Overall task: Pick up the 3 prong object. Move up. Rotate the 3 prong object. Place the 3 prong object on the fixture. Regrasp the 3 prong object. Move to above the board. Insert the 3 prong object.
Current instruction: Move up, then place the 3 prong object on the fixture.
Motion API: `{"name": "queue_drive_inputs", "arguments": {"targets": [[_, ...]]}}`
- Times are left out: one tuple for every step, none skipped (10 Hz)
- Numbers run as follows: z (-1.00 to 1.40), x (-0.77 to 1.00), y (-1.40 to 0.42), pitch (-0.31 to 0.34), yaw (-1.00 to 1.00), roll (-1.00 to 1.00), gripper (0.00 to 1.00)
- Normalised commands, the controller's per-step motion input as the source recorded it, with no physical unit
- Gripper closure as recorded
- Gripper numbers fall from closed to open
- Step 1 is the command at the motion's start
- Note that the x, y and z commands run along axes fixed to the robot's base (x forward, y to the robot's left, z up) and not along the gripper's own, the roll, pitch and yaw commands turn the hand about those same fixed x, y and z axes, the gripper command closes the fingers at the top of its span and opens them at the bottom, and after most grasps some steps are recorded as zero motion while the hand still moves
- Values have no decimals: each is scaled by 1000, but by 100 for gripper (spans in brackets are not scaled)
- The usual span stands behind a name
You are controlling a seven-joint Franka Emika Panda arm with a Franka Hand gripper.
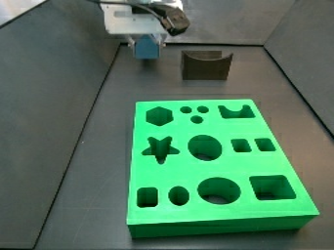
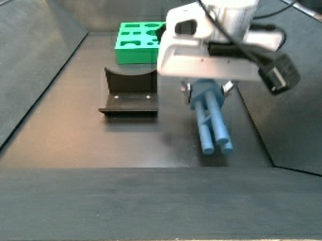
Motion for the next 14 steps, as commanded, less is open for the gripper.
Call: {"name": "queue_drive_inputs", "arguments": {"targets": [[288,-14,10,59,-9,22,100],[1000,0,0,0,0,0,100],[1000,1,-1,2,-2,8,100],[1000,-6,0,21,-3,9,100],[1000,-9,4,33,-5,17,100],[1000,-13,5,38,-7,22,100],[1000,-19,7,43,-11,34,100],[1000,-23,11,45,-13,43,100],[1000,-27,14,51,-15,54,100],[949,-28,18,56,-15,62,100],[797,-23,18,61,-12,68,100],[645,-15,15,67,-7,71,100],[439,-5,13,81,1,74,100],[337,0,12,89,4,75,100]]}}
